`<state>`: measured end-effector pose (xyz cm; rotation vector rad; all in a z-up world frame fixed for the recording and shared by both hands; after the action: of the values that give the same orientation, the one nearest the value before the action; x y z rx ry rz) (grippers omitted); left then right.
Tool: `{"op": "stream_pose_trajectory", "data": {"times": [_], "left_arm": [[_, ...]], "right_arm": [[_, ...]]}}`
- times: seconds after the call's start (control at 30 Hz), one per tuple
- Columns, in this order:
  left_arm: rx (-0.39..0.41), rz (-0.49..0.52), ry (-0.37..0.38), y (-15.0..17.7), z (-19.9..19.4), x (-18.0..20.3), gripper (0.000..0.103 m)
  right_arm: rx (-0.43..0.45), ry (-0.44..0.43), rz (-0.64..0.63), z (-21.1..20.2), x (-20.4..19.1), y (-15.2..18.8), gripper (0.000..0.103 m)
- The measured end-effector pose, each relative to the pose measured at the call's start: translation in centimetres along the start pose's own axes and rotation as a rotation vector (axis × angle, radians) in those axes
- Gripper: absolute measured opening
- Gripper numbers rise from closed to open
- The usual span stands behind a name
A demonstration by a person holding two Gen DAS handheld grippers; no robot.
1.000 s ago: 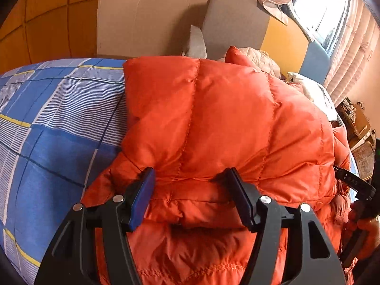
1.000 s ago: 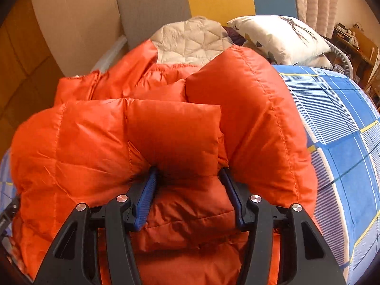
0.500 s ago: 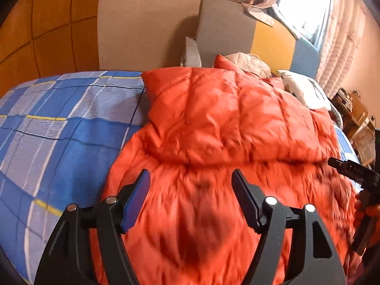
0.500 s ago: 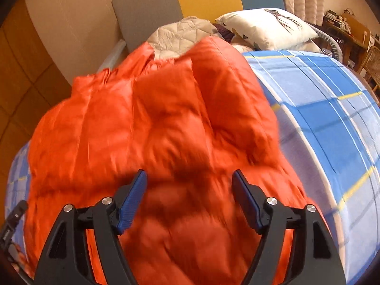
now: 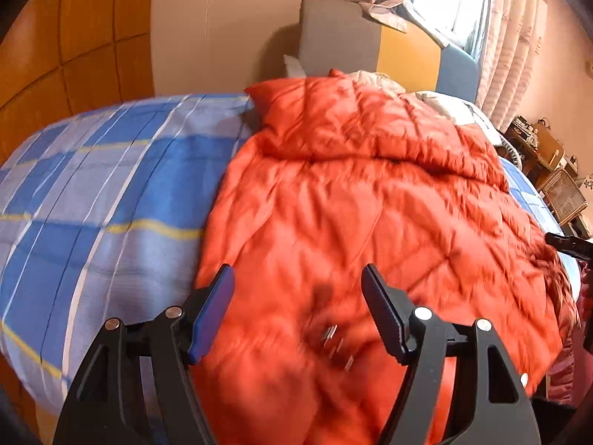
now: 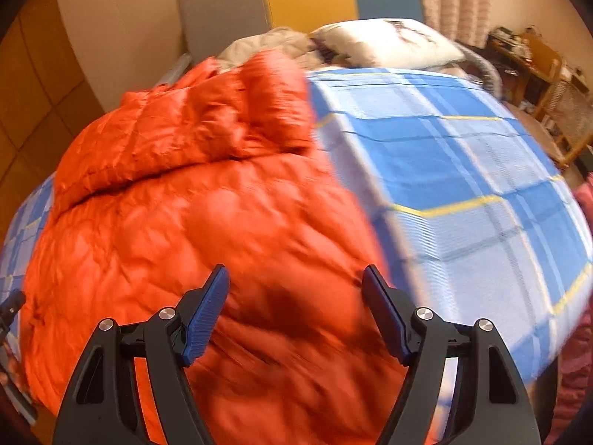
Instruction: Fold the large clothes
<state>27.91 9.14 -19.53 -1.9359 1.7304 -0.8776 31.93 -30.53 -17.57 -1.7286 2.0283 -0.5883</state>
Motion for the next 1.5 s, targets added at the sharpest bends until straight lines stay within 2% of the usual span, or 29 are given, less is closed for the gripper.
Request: {"op": "stream_pose_trajectory", "data": {"times": [0.1,0.2,0.3,0.37,0.47,0.5,0.57,0.6,0.63,0.7,0.9,1.17,1.37,1.5], "left_arm": [[-0.009,-0.047,0.003,2.1,-1.4,-1.8,0.071],[-0.04,-0.097,0.024,4.4,-2.2,-3.4,0.069],[-0.061,-0.14,0.057,6.5,-3.2,-4.3,0.068],[-0.078,-0.174,0.082,7.6,-3.6,-4.5,0.062],[-0.092,-0.208,0.126,8.8,-4.2,-4.4,0.051],[-0.099,-0.212,0.14,9.1,-4.2,-4.1,0.045],[-0.114,-0.201,0.161,9.6,-4.2,-3.5,0.034],[-0.113,-0.19,0.158,9.7,-4.2,-3.2,0.025],[-0.111,-0.183,0.166,9.6,-4.3,-3.0,0.019],[-0.092,-0.159,0.157,9.3,-4.9,-2.6,0.01],[-0.048,-0.14,0.19,8.9,-8.5,-2.4,0.008],[-0.062,-0.139,0.262,10.9,-12.6,-2.6,0.008],[0.047,-0.129,0.356,7.1,-15.7,-2.6,0.009],[0.11,-0.122,0.392,3.4,-15.8,-2.5,0.009]], "right_arm": [[-0.02,0.017,0.046,-0.8,3.4,1.9,0.078],[-0.072,-0.05,0.083,-0.7,5.4,4.3,0.078],[-0.114,-0.134,0.089,-0.8,5.5,6.8,0.078],[-0.133,-0.157,0.066,-0.7,4.8,8.1,0.064],[-0.14,-0.191,0.047,-0.9,4.1,8.9,0.051],[-0.141,-0.2,0.043,-1.1,3.9,9.0,0.049],[-0.138,-0.225,0.031,-1.7,3.6,9.2,0.032],[-0.133,-0.226,0.022,-1.9,3.5,9.1,0.029],[-0.128,-0.231,0.01,-2.3,3.2,9.0,0.021],[-0.118,-0.237,-0.007,-2.9,3.0,8.6,0.015],[-0.083,-0.255,-0.055,-6.6,3.0,8.3,0.012],[-0.107,-0.276,-0.105,-10.2,3.3,10.6,0.011],[0.002,-0.332,-0.078,-12.6,2.8,7.0,0.01],[0.054,-0.364,-0.031,-12.8,2.4,4.1,0.01]]}}
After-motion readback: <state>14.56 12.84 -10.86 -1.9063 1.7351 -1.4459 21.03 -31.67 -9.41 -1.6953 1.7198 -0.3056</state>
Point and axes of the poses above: each gripper's, at about its wrist camera, not at the fingertips, and z roughly the way its jaws point, x to its right, y to its underside, the point moved 6 cm from there along z, roughly the way its jaws point, and after that the axes turned 3 degrees about y, right-handed, at the moved point
